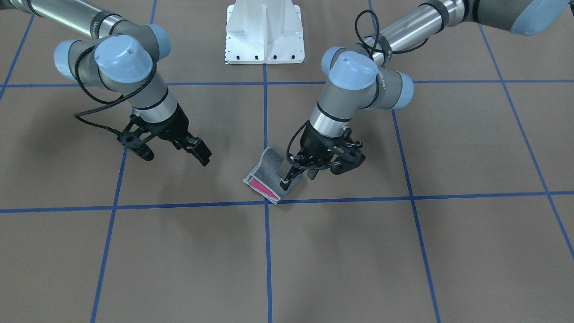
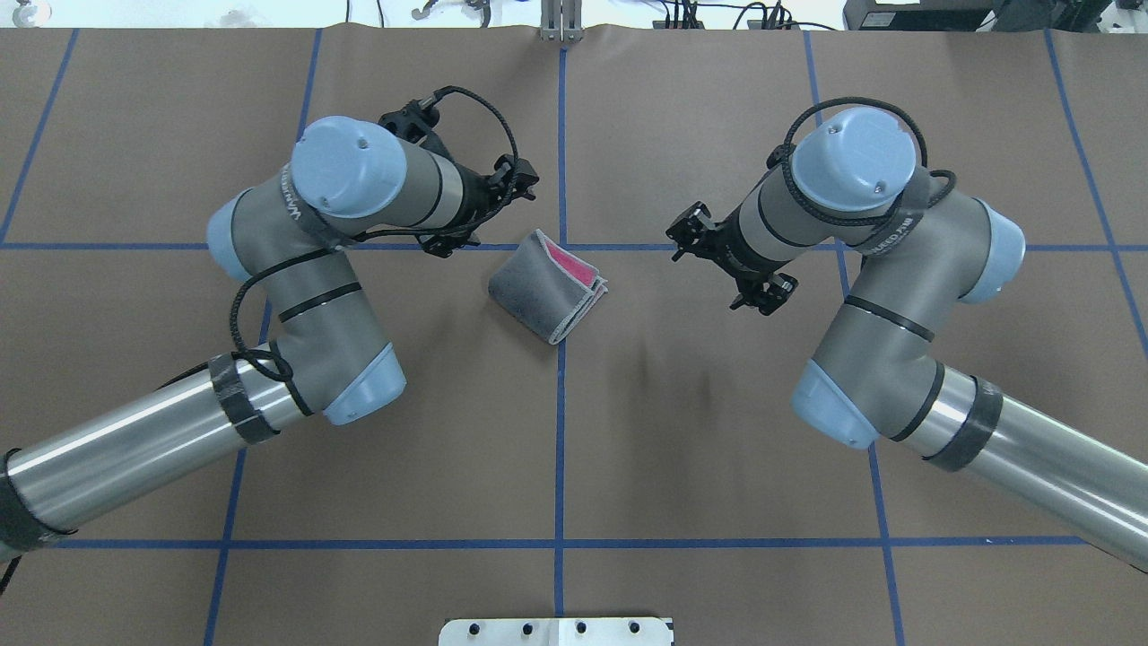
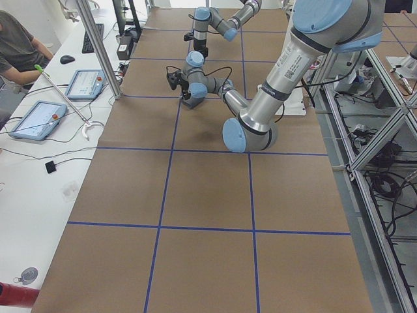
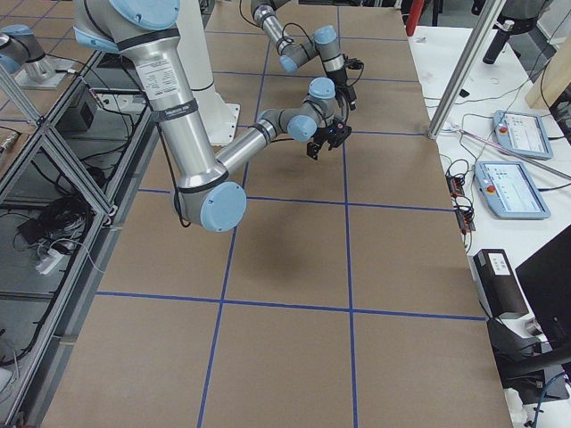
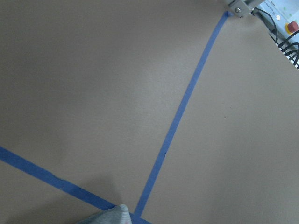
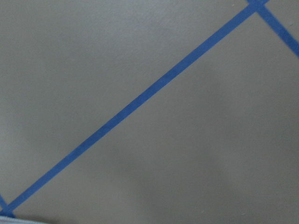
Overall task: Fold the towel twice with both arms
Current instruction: 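Release the towel and raise the left gripper while the right gripper approaches, then lower the right gripper onto the folded towel's edge and pinch it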
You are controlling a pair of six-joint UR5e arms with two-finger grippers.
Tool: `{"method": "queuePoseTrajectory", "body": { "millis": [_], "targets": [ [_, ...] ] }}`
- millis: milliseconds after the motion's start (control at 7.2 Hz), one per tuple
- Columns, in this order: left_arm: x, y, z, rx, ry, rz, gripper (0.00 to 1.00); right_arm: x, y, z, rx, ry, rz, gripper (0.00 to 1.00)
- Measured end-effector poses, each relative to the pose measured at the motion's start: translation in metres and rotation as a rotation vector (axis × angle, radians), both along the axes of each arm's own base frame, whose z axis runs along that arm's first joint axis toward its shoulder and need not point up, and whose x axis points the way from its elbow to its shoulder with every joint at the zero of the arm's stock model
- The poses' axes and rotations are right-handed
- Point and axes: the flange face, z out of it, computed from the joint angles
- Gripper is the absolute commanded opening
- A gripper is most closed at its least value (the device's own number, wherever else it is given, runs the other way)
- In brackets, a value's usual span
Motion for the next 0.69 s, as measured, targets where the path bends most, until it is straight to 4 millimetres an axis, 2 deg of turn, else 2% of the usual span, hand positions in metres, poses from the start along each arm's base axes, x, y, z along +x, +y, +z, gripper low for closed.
{"method": "queuePoseTrajectory", "body": {
  "millis": [139,278,417,556,695],
  "targets": [
    [-0.028,0.019,0.029,0.009,-0.012,0.021,0.99,-0.023,-0.001,-0.01,0.013,-0.043,0.026,0.99],
    [-0.05,0.033,0.048,0.013,-0.021,0.032,0.99,-0.043,-0.004,-0.021,0.029,-0.08,0.05,0.99],
    [-0.061,0.041,0.057,0.013,-0.025,0.036,0.99,-0.065,-0.012,-0.041,0.051,-0.105,0.066,0.9],
    [-0.066,0.044,0.061,0.013,-0.028,0.037,0.99,-0.085,-0.017,-0.056,0.08,-0.131,0.075,0.87],
    [-0.067,0.044,0.062,0.012,-0.029,0.037,0.99,-0.1,-0.015,-0.061,0.117,-0.162,0.075,0.81]
  ]
}}
